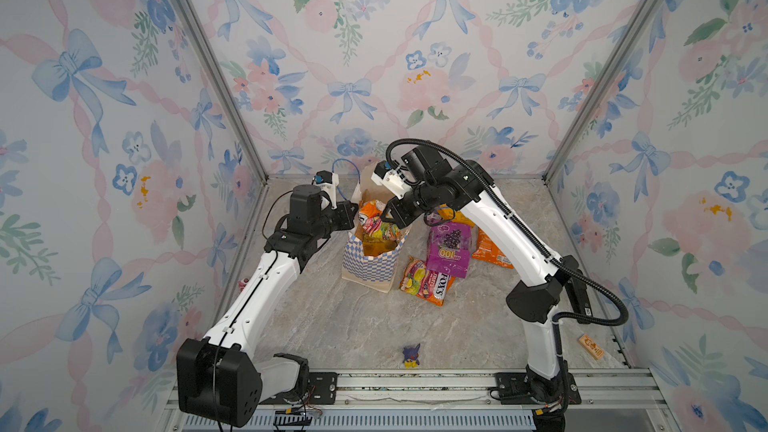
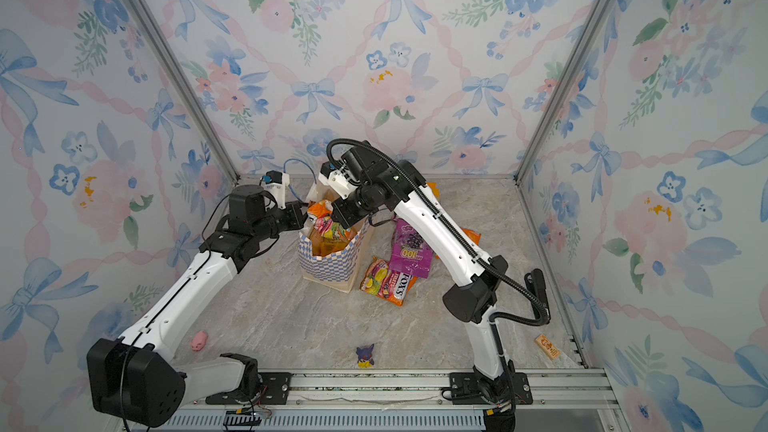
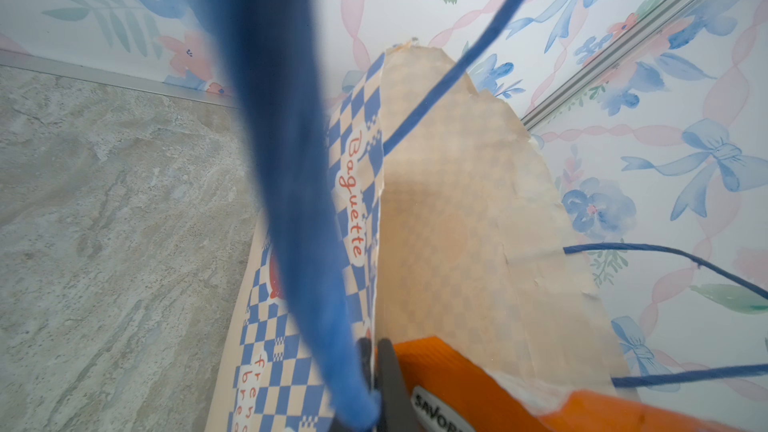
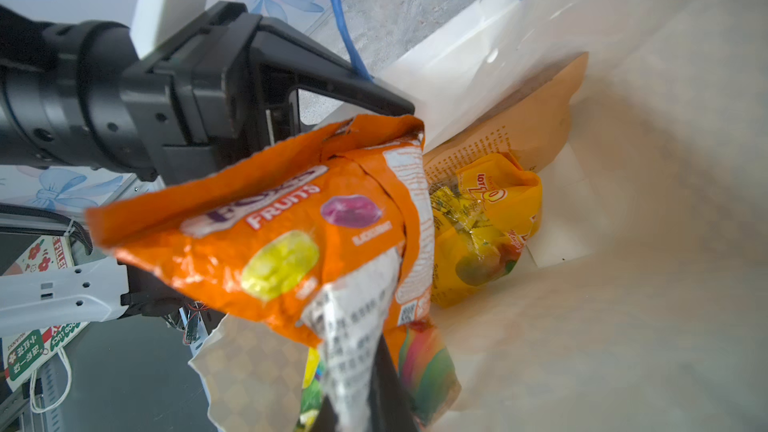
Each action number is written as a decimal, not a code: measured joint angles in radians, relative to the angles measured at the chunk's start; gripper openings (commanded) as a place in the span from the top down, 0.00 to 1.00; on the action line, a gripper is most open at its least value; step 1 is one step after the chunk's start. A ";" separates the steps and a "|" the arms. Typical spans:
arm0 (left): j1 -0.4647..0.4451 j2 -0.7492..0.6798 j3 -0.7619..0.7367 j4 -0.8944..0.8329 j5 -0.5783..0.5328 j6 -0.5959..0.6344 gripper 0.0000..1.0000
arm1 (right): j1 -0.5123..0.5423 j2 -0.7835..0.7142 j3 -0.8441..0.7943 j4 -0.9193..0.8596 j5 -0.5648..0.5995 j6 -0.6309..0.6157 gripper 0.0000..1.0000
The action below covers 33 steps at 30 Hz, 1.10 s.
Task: Place the snacks into the paper bag
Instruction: 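Lower the orange FOX'S bag into the paper bag and open the right gripper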
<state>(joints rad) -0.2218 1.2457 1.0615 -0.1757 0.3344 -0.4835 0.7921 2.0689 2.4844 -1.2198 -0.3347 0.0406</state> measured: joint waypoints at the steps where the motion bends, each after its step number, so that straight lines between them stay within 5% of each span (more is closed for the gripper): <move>1: 0.000 0.000 0.000 -0.002 0.000 0.000 0.97 | 0.002 0.000 0.000 -0.002 -0.001 -0.001 0.91; 20: 0.011 -0.002 -0.016 0.006 0.003 0.000 0.92 | 0.049 0.050 0.018 -0.071 -0.021 -0.061 0.82; 33: 0.021 -0.014 -0.031 0.011 0.005 0.000 0.92 | 0.050 0.050 0.035 -0.070 -0.039 -0.063 0.55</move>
<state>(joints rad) -0.2012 1.2312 1.0302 -0.1650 0.3389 -0.4835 0.8417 2.1189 2.5198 -1.2896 -0.3740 -0.0223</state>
